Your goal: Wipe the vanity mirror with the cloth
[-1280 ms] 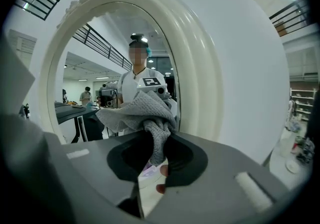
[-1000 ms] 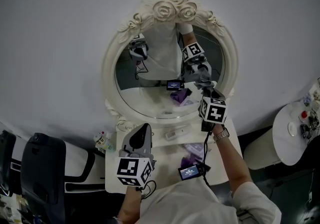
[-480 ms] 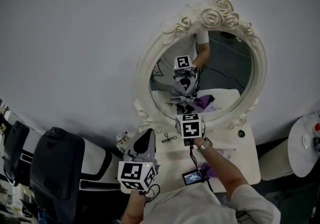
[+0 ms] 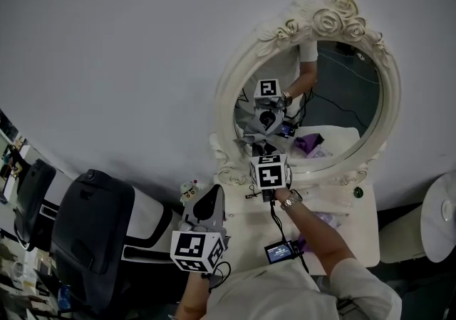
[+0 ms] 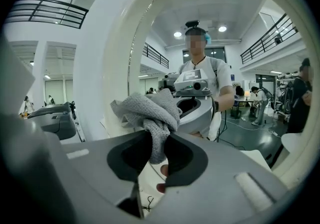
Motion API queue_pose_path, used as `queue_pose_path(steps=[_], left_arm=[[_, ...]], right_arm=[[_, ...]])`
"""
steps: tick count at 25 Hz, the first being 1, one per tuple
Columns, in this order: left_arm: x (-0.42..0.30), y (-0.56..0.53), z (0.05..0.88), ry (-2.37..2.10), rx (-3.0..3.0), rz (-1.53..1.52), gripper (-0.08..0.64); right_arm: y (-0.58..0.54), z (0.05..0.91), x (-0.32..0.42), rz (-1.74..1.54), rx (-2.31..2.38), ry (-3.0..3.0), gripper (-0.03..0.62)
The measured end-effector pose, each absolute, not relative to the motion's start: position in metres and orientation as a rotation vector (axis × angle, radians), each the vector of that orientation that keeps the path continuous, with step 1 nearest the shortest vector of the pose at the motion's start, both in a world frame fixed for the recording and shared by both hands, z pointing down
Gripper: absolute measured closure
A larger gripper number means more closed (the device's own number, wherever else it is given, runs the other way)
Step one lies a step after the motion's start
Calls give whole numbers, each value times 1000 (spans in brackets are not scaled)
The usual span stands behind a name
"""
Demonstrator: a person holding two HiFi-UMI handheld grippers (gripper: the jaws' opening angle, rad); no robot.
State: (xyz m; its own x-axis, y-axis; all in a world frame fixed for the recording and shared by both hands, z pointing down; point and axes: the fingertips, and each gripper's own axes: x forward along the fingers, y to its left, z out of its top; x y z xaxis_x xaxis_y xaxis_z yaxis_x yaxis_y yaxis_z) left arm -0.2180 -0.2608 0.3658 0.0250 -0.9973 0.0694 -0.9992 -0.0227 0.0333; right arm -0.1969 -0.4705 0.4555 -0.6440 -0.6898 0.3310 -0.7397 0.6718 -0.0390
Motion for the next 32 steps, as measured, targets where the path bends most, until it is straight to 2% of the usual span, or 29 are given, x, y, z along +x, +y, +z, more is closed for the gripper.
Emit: queue_pose_path(steps=[7, 20, 26, 32], left_arm=[[-173, -280, 371, -2070, 2255, 56, 558], [-53, -328, 382, -1849, 2423, 79, 558], [-24, -338, 384, -1819, 2437, 52, 558], [-25, -340, 392, -1830, 2392, 40, 558]], right_arm=[[-494, 456, -134, 246, 1229, -2567, 520], [-552, 463, 60, 285, 1544, -2385, 515], [-567, 469, 113, 275, 1605, -2323, 514], [-576, 473, 140, 276, 1662, -2259, 522]])
